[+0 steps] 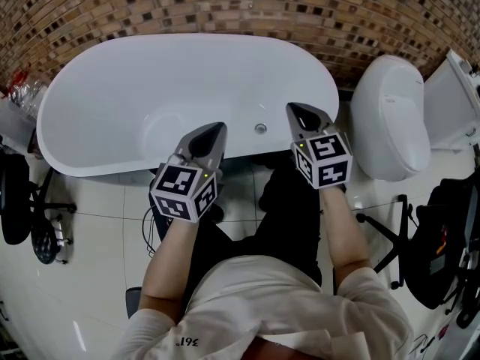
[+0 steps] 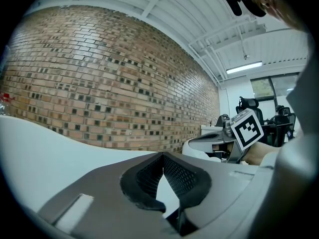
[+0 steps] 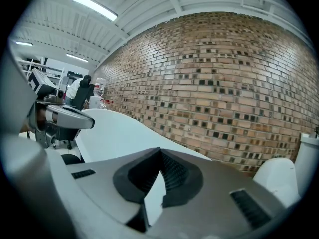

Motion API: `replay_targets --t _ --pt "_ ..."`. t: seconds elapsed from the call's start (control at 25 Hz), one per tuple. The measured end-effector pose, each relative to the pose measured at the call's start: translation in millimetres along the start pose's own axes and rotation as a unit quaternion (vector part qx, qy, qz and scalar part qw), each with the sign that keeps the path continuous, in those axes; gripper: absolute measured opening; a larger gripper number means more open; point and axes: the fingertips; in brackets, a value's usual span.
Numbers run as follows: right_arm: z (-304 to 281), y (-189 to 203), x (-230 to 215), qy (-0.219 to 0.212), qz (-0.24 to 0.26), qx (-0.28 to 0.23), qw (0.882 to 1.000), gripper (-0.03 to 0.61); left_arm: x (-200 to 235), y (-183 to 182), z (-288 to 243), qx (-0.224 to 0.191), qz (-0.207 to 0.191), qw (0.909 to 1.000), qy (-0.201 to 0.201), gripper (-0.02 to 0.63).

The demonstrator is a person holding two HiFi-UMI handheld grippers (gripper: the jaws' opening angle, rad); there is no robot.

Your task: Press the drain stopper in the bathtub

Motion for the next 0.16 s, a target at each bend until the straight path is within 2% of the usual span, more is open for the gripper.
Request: replay_targets --t 0.16 --pt "-1.1 -2.8 3.7 -0.004 0.004 0.0 1.0 0.015 0.9 -1.6 1.4 0.0 -0.001 1.0 -0.001 0.0"
Point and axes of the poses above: the fingertips, and each gripper's own axes: z backward along the fingers, x to its left, y out of its underside, and after that the axes turned 4 degrees about y, right-handed
